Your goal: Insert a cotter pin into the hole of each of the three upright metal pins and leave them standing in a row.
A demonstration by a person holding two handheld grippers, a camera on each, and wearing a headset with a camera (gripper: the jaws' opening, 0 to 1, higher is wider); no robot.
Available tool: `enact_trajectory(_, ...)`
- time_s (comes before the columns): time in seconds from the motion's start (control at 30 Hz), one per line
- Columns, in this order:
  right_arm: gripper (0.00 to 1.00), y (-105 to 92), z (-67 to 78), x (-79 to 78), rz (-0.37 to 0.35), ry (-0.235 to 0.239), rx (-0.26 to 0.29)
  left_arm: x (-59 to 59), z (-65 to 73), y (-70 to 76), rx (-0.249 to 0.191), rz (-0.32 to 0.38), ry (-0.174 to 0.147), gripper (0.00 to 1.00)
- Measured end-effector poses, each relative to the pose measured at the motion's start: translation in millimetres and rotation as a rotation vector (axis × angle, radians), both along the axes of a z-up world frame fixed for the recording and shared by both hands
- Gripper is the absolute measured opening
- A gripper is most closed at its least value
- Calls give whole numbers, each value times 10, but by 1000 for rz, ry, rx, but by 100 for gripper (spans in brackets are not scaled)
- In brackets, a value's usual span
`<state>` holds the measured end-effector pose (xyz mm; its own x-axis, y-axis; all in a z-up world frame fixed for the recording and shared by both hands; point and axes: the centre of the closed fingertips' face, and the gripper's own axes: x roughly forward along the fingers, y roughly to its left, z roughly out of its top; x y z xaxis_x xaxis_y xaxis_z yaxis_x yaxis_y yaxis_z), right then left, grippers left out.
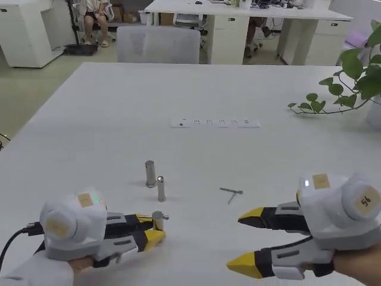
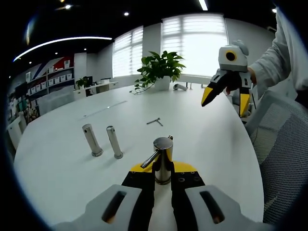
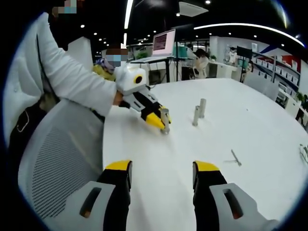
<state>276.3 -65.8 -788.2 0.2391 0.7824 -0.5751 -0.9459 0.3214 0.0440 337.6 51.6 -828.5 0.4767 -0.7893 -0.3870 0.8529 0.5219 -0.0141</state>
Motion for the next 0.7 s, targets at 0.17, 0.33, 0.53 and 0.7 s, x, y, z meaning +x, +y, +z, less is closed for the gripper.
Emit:
enact_trajectory(0.17,53,-5,7,22,-1,2,-7,105,-3,193,17,22,-16,9)
enact_trajectory(0.33,53,-21,16,45,-6,4,-12,138,-36,340,29,31,-15,9)
enact_trajectory(0.53,52,-33,9,50,-8,9,-26,132,-46,368,29,12,-13,9)
enact_trajectory(0.7,52,-29,9,65,-13,11,-31,125,-59,385,15,-2,-2,9)
